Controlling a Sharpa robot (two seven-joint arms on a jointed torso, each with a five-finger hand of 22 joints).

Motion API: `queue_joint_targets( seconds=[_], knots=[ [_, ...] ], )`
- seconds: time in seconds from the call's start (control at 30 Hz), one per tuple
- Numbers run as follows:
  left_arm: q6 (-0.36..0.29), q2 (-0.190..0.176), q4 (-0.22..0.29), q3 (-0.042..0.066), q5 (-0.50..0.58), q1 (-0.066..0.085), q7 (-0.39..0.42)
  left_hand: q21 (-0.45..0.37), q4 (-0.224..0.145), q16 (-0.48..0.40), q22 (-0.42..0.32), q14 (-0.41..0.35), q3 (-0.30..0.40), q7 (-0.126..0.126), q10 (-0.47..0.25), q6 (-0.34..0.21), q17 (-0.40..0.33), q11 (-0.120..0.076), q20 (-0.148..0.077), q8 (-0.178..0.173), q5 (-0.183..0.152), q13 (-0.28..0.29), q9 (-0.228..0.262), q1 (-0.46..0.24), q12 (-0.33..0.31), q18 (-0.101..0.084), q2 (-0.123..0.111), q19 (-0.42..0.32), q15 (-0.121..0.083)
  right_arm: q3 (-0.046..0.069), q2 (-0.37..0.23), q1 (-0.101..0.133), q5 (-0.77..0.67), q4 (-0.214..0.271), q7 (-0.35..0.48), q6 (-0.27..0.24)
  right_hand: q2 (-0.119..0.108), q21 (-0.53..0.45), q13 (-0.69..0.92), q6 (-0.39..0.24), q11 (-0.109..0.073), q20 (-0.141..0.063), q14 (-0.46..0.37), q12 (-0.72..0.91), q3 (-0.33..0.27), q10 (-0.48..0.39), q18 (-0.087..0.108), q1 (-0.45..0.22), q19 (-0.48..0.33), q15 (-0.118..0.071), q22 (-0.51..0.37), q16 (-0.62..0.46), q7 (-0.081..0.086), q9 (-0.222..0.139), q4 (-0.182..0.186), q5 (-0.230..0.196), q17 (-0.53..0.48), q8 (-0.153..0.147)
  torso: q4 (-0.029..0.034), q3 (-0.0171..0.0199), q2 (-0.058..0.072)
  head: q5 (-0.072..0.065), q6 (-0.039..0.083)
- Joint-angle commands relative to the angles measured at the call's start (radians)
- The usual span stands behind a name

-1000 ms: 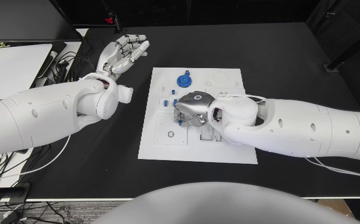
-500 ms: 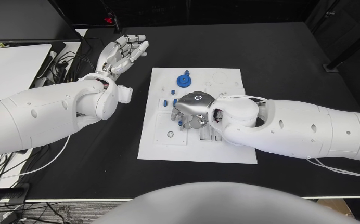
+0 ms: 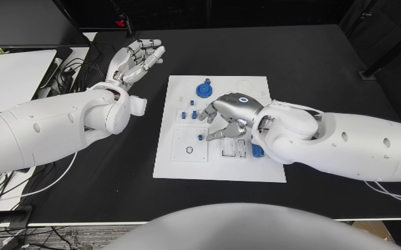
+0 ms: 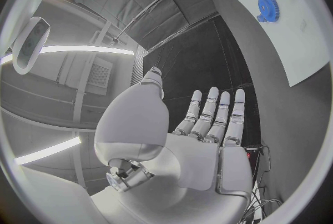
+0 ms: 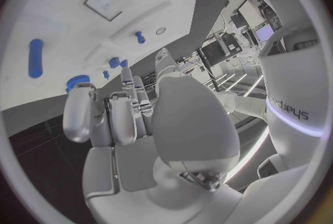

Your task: Assemble the parts on the task board

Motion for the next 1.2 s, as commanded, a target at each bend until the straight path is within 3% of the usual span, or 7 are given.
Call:
queue_joint_targets(
  seconds=[0.03, 0.13, 0.23, 0.37, 0.57, 0.73, 1.2],
  knots=[
    [0.012, -0.001, 0.000, 0.001, 0.001, 0.001, 0.104, 0.001, 0.001, 0.003, -0.001, -0.008, 0.003, 0.150, -0.008, -0.008, -0.002, -0.002, -0.001, 0.005, 0.005, -0.002, -0.001, -0.002, 0.007, 0.003, -0.001, 0.003, -0.003, 0.002, -0.033, 0.025, 0.195, 0.017, 0.114, -0.141, -0.001, 0.015, 0.002, 0.004, 0.001, 0.000, 0.049, 0.001, -0.009, -0.012, 0.011, -0.014, 0.008, 0.003, 0.134, 0.007, 0.009, 0.002, 0.000, -0.004, 0.012, 0.004, -0.0013, -0.0007, -0.001, 0.002, 0.000],
    [0.011, 0.001, 0.000, 0.001, 0.001, 0.001, 0.106, 0.001, 0.001, 0.006, -0.002, -0.009, 0.000, 0.150, -0.010, -0.009, -0.006, -0.002, -0.001, 0.006, 0.006, -0.003, -0.002, -0.004, 0.011, 0.003, -0.006, 0.003, -0.003, 0.002, -0.080, 0.044, 0.275, 0.014, 0.187, -0.177, 0.009, 0.122, 0.004, 0.010, 0.004, 0.002, 0.072, 0.011, -0.006, 0.000, -0.014, -0.016, 0.056, 0.007, 0.185, 0.072, 0.019, 0.002, -0.002, -0.003, 0.100, 0.005, 0.0006, -0.0017, -0.001, -0.003, 0.000],
    [0.010, 0.003, 0.001, 0.001, 0.001, 0.001, 0.109, 0.001, 0.001, 0.007, -0.002, -0.010, 0.000, 0.150, -0.011, -0.009, -0.007, -0.002, -0.001, 0.007, 0.007, -0.003, -0.003, -0.005, 0.012, 0.003, -0.007, 0.003, -0.003, 0.002, -0.114, 0.053, 0.321, -0.003, 0.240, -0.197, 0.017, 0.154, 0.002, 0.011, 0.006, 0.005, 0.076, 0.010, -0.001, -0.004, -0.021, -0.004, 0.070, 0.009, 0.200, 0.088, 0.020, 0.002, -0.005, -0.003, 0.119, 0.004, 0.0032, -0.0014, 0.000, -0.005, 0.000],
    [0.007, 0.004, -0.001, 0.001, 0.001, 0.001, 0.109, 0.001, 0.001, 0.007, -0.001, -0.010, 0.000, 0.150, -0.011, -0.009, -0.007, -0.002, -0.001, 0.007, 0.007, -0.003, -0.003, -0.005, 0.012, 0.003, -0.007, 0.004, -0.003, 0.002, -0.141, 0.058, 0.327, -0.044, 0.273, -0.194, 0.027, 0.164, 0.002, 0.017, 0.006, 0.007, 0.076, 0.007, 0.010, -0.013, -0.022, 0.019, 0.073, 0.010, 0.206, 0.097, 0.011, 0.002, -0.007, -0.003, 0.128, 0.005, -0.0041, -0.0025, 0.000, -0.004, 0.000],
    [0.006, 0.005, -0.002, 0.001, 0.001, 0.001, 0.109, 0.002, 0.001, 0.010, -0.001, -0.010, 0.001, 0.150, -0.012, -0.009, -0.009, -0.002, -0.001, 0.008, 0.007, -0.004, -0.004, -0.005, 0.016, 0.003, -0.003, 0.005, -0.003, 0.001, -0.147, 0.060, 0.250, -0.092, 0.177, -0.107, 0.032, 0.166, 0.001, 0.024, 0.007, 0.008, 0.075, 0.003, 0.015, -0.027, -0.022, 0.034, 0.073, 0.011, 0.208, 0.100, 0.002, 0.002, -0.007, -0.004, 0.128, 0.006, 0.0005, 0.0005, 0.001, -0.011, 0.000],
    [0.005, 0.002, -0.001, 0.001, 0.001, 0.000, 0.109, 0.002, 0.001, 0.010, -0.001, -0.010, 0.001, 0.150, -0.012, -0.009, -0.009, -0.002, -0.001, 0.008, 0.007, -0.004, -0.004, -0.005, 0.016, 0.003, -0.003, 0.005, -0.003, 0.001, -0.137, 0.060, 0.168, -0.112, 0.085, -0.017, 0.012, 0.154, 0.002, 0.024, 0.004, 0.006, 0.071, 0.003, 0.002, -0.037, -0.019, 0.031, 0.066, 0.008, 0.203, 0.093, -0.018, 0.001, -0.001, -0.005, 0.113, 0.004, -0.0023, 0.0003, 0.002, -0.009, 0.000],
    [0.004, -0.003, -0.002, 0.001, 0.001, -0.001, 0.106, 0.002, 0.001, 0.012, -0.002, -0.011, 0.003, 0.150, -0.013, -0.010, -0.012, -0.002, -0.001, 0.010, 0.007, -0.005, -0.004, -0.005, 0.019, 0.003, 0.001, 0.004, -0.003, 0.000, -0.118, 0.058, 0.105, -0.125, -0.038, 0.110, -0.018, 0.140, 0.004, 0.032, 0.005, 0.006, 0.061, 0.009, -0.024, -0.024, -0.015, -0.037, 0.058, 0.009, 0.199, 0.071, -0.010, 0.001, 0.003, -0.005, 0.072, 0.003, -0.0023, -0.0002, 0.001, -0.013, 0.000]
  ],
)
